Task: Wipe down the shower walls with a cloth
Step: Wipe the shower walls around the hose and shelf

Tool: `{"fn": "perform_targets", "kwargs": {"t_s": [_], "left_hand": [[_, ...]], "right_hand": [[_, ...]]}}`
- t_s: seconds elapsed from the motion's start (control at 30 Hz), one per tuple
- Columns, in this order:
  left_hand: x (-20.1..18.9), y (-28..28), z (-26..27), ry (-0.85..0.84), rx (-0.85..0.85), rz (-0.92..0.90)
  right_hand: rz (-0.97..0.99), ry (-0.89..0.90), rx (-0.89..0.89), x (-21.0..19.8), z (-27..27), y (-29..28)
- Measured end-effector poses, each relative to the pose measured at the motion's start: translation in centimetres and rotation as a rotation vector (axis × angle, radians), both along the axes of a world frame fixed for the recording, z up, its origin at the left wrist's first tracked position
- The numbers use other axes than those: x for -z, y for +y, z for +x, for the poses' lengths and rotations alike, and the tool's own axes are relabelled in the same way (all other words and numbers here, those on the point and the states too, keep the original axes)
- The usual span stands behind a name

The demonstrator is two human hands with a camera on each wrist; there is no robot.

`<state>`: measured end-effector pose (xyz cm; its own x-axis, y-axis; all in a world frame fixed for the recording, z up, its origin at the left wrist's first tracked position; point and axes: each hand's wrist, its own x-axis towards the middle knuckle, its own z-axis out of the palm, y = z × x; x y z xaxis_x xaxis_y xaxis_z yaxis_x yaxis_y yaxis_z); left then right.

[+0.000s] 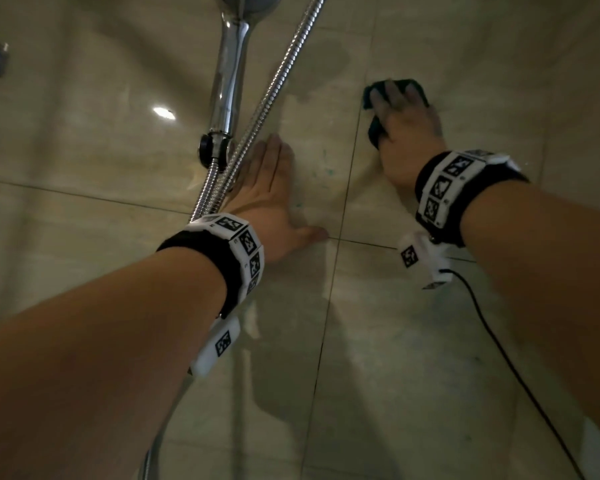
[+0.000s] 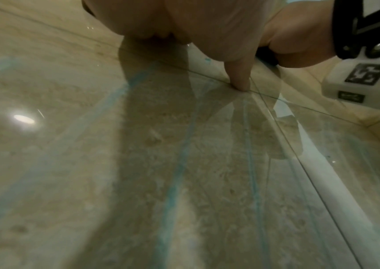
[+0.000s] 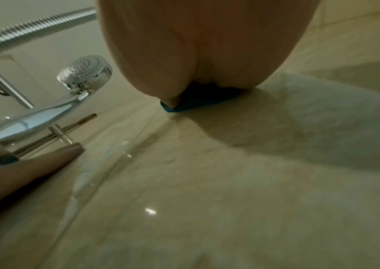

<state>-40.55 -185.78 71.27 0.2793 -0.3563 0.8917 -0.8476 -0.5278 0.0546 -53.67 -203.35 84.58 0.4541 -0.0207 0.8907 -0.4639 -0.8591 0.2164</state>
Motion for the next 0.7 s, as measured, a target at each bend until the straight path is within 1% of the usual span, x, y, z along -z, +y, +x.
{"fn": "perform_targets", "kwargs": {"t_s": [0.1, 0.2, 0.3, 0.43, 0.5, 0.6, 0.7], "left_hand": [[-0.1, 0.1, -0.1, 0.010, -0.008, 0.007], [-0.1, 0.2, -0.6, 0.026, -0.020, 0.021], [-0.5, 0.4, -1.2, 0.075, -0.033, 0.043], [-2.1, 2.1, -2.8, 0.226, -0.021, 0.157], [-2.1, 3.3, -4.3, 0.261, -0.001, 0.227], [-0.5, 4.8, -7.0, 0.219, 0.037, 0.391], [1.5, 5.4, -9.8, 0.049, 0.057, 0.551]], "right_hand": [[-0.006, -0.022, -0.053, 3.0, 0.3, 0.9], [-0.055, 0.029, -0.094, 6.9, 0.3, 1.3], [-0.028, 0.111, -0.087, 9.9, -0.2, 1.5], [0.000, 0.235, -0.077, 11.6, -1.5, 1.2], [0.028, 0.287, -0.067, 11.8, -2.1, 1.0], [0.052, 0.328, -0.047, 11.6, -2.3, 1.0], [0.049, 0.344, -0.021, 11.3, -1.9, 1.1]]}}
